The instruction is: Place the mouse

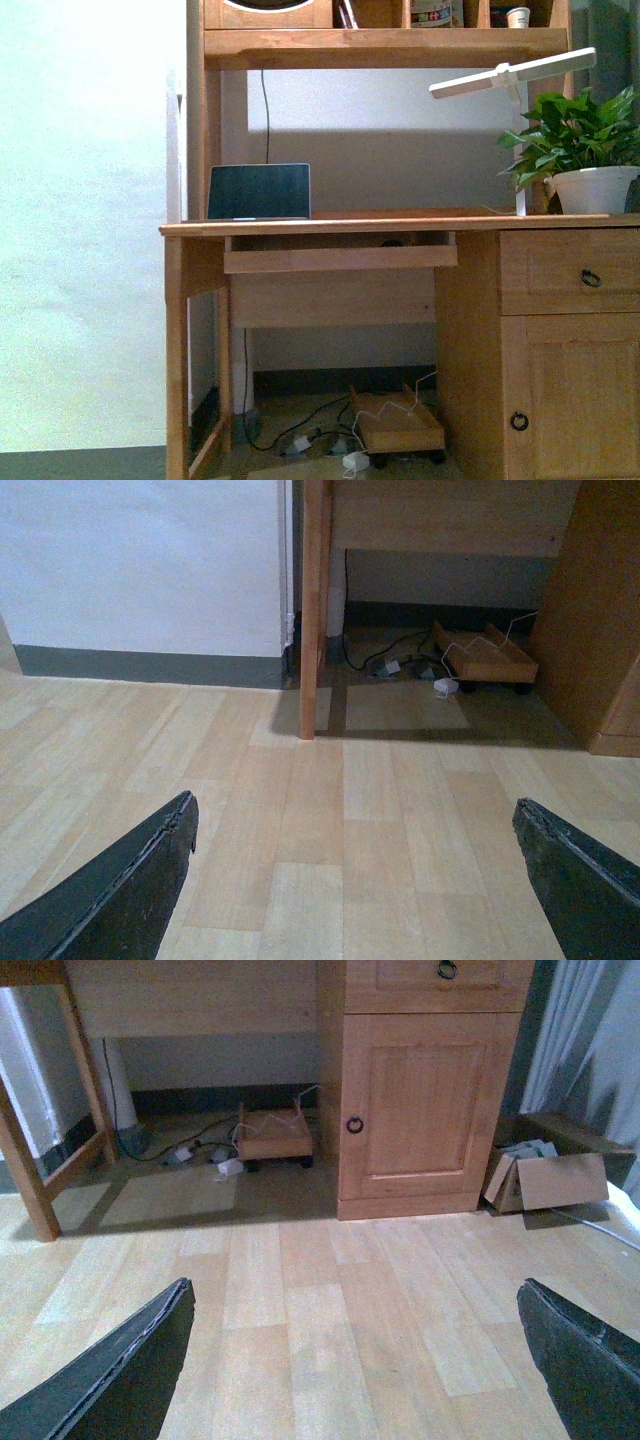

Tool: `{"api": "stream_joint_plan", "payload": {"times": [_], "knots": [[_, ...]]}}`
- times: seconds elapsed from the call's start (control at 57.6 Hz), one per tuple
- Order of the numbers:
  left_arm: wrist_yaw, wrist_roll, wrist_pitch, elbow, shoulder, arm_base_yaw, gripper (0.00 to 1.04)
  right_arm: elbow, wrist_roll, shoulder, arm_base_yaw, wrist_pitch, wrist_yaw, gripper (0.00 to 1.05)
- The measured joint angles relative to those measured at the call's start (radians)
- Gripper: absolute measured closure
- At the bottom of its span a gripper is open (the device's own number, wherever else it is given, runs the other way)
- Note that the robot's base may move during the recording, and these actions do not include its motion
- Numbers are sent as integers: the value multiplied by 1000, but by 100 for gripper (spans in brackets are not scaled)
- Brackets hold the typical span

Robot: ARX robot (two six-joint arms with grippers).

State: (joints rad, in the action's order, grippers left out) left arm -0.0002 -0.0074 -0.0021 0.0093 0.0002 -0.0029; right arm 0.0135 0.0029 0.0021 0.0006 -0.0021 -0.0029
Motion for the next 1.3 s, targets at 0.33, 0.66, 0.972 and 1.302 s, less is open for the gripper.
{"api": "stream_joint_plan", "payload": {"times": [0.33, 0.66, 0.972, 1.302], "knots": [[0, 0, 0, 0, 0, 0, 8, 0, 0, 0, 0, 0, 0, 7], [0, 0, 0, 0, 0, 0, 8, 0, 0, 0, 0, 0, 0, 7], [0, 0, 0, 0, 0, 0, 8, 0, 0, 0, 0, 0, 0, 7], [0, 0, 0, 0, 0, 0, 8, 0, 0, 0, 0, 0, 0, 7]]}}
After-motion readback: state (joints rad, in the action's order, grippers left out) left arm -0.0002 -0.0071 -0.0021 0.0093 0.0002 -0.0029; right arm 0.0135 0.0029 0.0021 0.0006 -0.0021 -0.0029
